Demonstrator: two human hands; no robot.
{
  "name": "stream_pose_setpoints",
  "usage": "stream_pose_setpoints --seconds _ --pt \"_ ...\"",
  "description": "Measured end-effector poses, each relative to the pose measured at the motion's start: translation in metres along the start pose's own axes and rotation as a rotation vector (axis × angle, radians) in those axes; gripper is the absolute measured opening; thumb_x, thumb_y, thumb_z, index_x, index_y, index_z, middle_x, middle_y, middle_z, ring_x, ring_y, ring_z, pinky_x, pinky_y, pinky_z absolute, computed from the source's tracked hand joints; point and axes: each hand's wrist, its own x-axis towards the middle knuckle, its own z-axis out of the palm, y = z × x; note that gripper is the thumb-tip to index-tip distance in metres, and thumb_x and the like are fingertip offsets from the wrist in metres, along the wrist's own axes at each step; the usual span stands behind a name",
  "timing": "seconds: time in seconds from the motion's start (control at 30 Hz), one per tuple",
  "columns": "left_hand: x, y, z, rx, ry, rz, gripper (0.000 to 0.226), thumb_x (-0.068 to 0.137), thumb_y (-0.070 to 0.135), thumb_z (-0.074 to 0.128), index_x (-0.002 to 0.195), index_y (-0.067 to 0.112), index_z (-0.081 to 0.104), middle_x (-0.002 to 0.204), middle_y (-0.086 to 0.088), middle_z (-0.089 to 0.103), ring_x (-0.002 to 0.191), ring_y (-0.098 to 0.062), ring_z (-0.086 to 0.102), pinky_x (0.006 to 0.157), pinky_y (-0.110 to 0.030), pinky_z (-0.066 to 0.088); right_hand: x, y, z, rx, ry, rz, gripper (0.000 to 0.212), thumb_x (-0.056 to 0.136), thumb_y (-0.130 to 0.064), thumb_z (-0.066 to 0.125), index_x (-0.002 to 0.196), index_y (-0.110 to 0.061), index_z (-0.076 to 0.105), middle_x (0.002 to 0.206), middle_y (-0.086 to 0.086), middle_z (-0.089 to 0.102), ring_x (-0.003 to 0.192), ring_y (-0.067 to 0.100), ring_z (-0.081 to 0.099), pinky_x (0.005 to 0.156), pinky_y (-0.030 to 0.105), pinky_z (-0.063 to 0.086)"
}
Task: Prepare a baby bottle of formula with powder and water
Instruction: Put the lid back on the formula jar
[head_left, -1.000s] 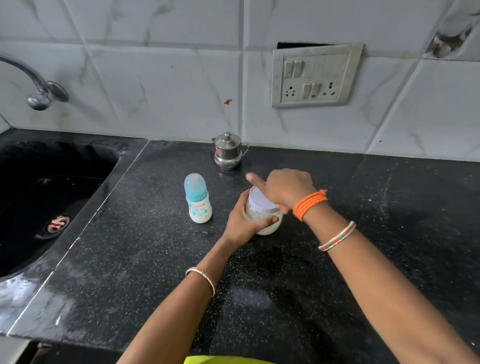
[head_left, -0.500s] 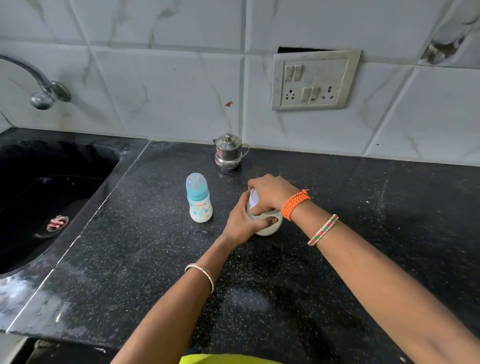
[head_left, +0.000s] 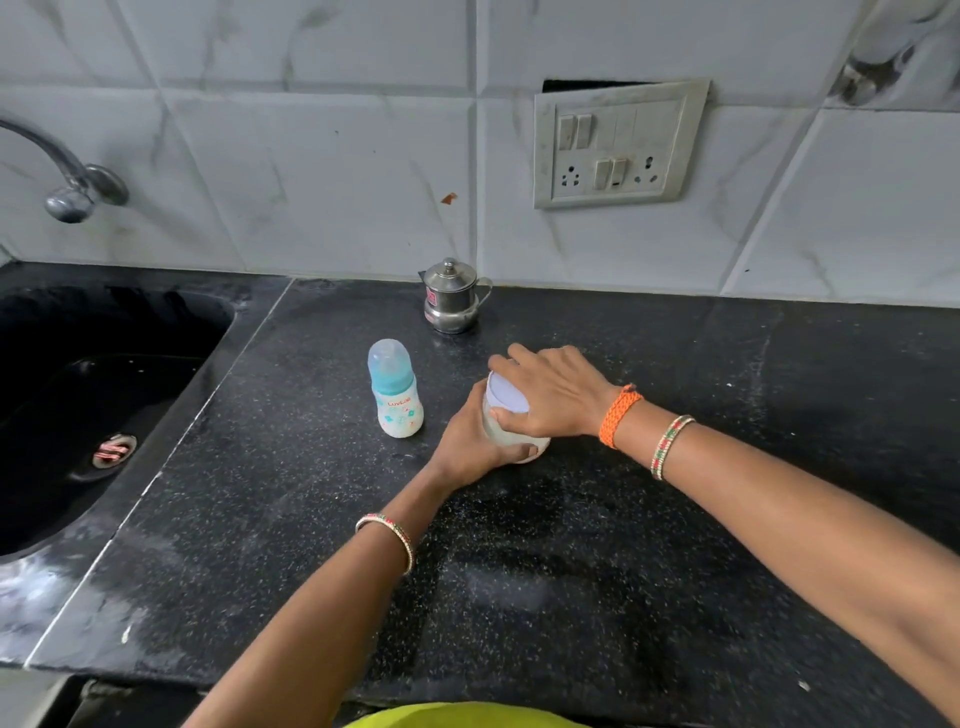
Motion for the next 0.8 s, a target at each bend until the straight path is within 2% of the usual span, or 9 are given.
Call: stream_pose_setpoints --seconds 0.07,0.17,0.23,0.3,0.43,0.6,0.63,0.7,0.8 --pt "0.001 0.000 0.005 -0.005 0.101 -0.013 0.091 0.051 0.035 0.084 0.127 0.036 0.035 0.115 0.016 0.058 0.108 -0.006 0.056 0.087 -0.021 0.044 0.005 -0.003 -0.002 -0.043 0.015 0.029 0.067 0.078 -0.066 0.029 0.118 -0.017 0.050 0.093 0.006 0.060 0.053 0.027 0.052 0.047 0.029 0.021" --pt "-0.001 0.000 0.010 -0.016 0.191 0.012 0.090 0.053 0.031 0.086 0.129 0.029 0.038 0.108 0.020 0.059 0.097 0.003 0.058 0.077 -0.009 0.043 0.011 -0.017 -0.004 -0.093 0.027 0.145 0.059 0.081 -0.064 0.033 0.111 -0.017 0.053 0.085 0.008 0.062 0.049 0.023 0.037 0.044 0.026 0.013" --pt "-0.004 0.001 0.012 -0.039 0.247 0.034 0.087 0.053 0.030 0.088 0.127 0.028 0.042 0.104 0.024 0.057 0.093 0.011 0.056 0.070 -0.001 0.041 0.014 -0.030 -0.003 -0.075 0.029 0.271 0.056 0.082 -0.062 0.037 0.107 -0.015 0.053 0.084 0.010 0.064 0.054 0.023 0.040 0.045 0.026 0.017" --pt "-0.009 0.003 0.012 -0.038 0.274 0.046 0.083 0.051 0.036 0.087 0.122 0.031 0.044 0.105 0.024 0.056 0.093 0.012 0.055 0.068 -0.001 0.041 0.018 -0.043 -0.003 -0.049 0.014 0.427 0.057 0.083 -0.062 0.039 0.105 -0.011 0.052 0.085 0.011 0.064 0.062 0.025 0.050 0.048 0.027 0.029" --pt "-0.015 0.004 0.011 -0.072 0.231 0.014 0.097 0.049 0.038 0.087 0.130 0.034 0.034 0.113 0.017 0.056 0.100 0.001 0.054 0.081 -0.015 0.041 0.030 -0.053 -0.005 -0.033 -0.094 0.664 0.061 0.085 -0.060 0.043 0.111 -0.006 0.053 0.094 0.010 0.066 0.083 0.028 0.063 0.050 0.029 0.035" --pt "-0.008 0.001 -0.008 0.016 0.037 -0.052 0.093 0.068 0.024 0.083 0.141 0.017 0.026 0.137 -0.002 0.050 0.124 -0.016 0.047 0.103 -0.034 0.041 0.037 -0.025 -0.014 0.153 -0.203 0.611 0.071 0.081 -0.067 0.045 0.124 -0.011 0.053 0.120 0.013 0.062 0.109 0.033 0.059 0.074 0.034 0.039" --pt "-0.009 0.001 -0.012 -0.028 0.007 -0.070 0.090 0.071 0.023 0.081 0.142 0.016 0.026 0.140 -0.004 0.048 0.128 -0.019 0.046 0.107 -0.037 0.040 0.035 -0.016 -0.017 0.227 -0.233 0.628 0.073 0.080 -0.068 0.045 0.126 -0.012 0.053 0.123 0.014 0.060 0.110 0.034 0.058 0.074 0.033 0.038" --pt "-0.013 0.003 -0.019 -0.170 0.007 -0.093 0.076 0.079 0.026 0.075 0.141 0.018 0.030 0.141 -0.005 0.047 0.127 -0.021 0.047 0.101 -0.034 0.045 0.033 -0.001 -0.023 0.425 -0.267 0.663 0.074 0.079 -0.069 0.044 0.127 -0.014 0.054 0.123 0.014 0.060 0.104 0.034 0.059 0.072 0.032 0.040" --pt "-0.024 0.011 -0.032 -0.659 0.000 -0.215 0.054 0.093 0.044 0.050 0.141 0.026 0.033 0.145 -0.008 0.042 0.127 -0.027 0.047 0.087 -0.034 0.053 0.033 0.011 -0.035 0.623 -0.150 0.604 0.063 0.083 -0.068 0.039 0.117 -0.017 0.052 0.111 0.010 0.061 0.087 0.027 0.057 0.068 0.032 0.041"
